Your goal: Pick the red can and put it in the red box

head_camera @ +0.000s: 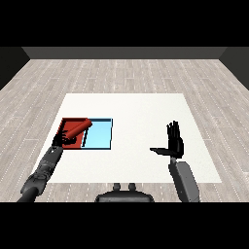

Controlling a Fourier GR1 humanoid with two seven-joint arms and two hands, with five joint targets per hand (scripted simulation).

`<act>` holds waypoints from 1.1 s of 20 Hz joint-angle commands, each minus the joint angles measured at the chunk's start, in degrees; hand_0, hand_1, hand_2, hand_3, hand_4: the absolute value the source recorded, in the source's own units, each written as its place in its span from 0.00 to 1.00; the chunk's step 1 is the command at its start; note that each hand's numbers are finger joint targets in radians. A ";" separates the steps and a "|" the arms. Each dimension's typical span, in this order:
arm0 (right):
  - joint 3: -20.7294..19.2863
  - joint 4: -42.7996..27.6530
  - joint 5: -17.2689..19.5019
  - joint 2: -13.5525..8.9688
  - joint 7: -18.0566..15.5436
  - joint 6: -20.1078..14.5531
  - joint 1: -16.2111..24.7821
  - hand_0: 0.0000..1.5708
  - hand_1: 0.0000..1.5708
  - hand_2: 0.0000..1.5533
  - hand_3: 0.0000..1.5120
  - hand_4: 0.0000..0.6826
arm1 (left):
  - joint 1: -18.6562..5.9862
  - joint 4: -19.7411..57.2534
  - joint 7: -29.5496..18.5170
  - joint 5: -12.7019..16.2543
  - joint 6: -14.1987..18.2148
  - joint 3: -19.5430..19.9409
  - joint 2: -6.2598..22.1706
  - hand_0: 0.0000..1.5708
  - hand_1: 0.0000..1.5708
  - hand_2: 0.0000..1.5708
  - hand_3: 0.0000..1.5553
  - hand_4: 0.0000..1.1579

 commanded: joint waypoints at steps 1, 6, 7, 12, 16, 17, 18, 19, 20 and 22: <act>0.61 -0.07 0.35 0.14 1.29 0.03 -1.11 0.00 0.00 0.00 0.00 0.00 | -1.51 6.42 -2.41 -0.65 -5.98 0.05 -1.61 0.16 0.16 0.36 0.32 0.55; -0.17 2.15 0.24 1.19 -0.80 0.64 -2.47 0.00 0.00 0.00 0.00 0.00 | -6.15 11.40 0.39 -3.41 -8.80 -1.17 2.78 0.00 0.00 0.00 0.00 0.00; 1.07 1.05 1.20 1.81 -1.16 0.21 -1.17 0.00 0.00 0.00 0.00 0.00 | -3.93 10.38 -3.67 -0.95 -4.65 1.51 1.31 0.00 0.00 0.00 0.00 0.00; 0.41 1.38 -0.52 1.98 -2.01 1.82 -1.00 0.00 0.00 0.00 0.00 0.00 | -4.51 -1.12 -18.74 13.29 -9.65 15.12 0.06 0.00 0.00 0.00 0.00 0.00; 0.91 2.54 0.00 1.46 -2.42 2.85 -0.77 0.00 0.00 0.00 0.00 0.00 | -5.38 -10.37 -29.90 20.36 -21.95 20.02 -4.90 0.00 0.00 0.00 0.00 0.00; 0.25 2.09 -0.12 0.18 -2.17 3.55 -1.21 0.00 0.00 0.00 0.00 0.00 | -3.41 -11.68 -32.30 21.80 -24.95 20.58 -7.02 0.00 0.00 0.00 0.00 0.00; 0.58 2.94 -0.10 0.80 -3.47 4.09 -0.92 0.00 0.00 0.00 0.00 0.00 | -3.64 -13.78 -33.32 23.56 -27.93 21.45 -7.98 0.00 0.00 0.00 0.00 0.00; -0.51 1.59 -0.38 -0.53 -1.66 3.59 -2.04 0.00 0.00 0.00 0.00 0.00 | -3.26 -15.82 -34.71 24.26 -28.50 21.30 -10.37 0.00 0.00 0.00 0.00 0.00; -0.45 1.24 -0.26 -1.02 -2.42 4.23 0.34 0.00 0.00 0.00 0.00 0.00 | -2.24 -18.11 -36.97 23.95 -28.72 20.19 -12.96 0.00 0.00 0.00 0.00 0.00; -0.25 2.65 0.34 -1.47 -3.69 5.66 -1.44 0.00 0.00 0.00 0.00 0.00 | 3.67 -22.75 -38.97 23.33 -31.41 17.65 -15.33 0.00 0.00 0.00 0.00 0.00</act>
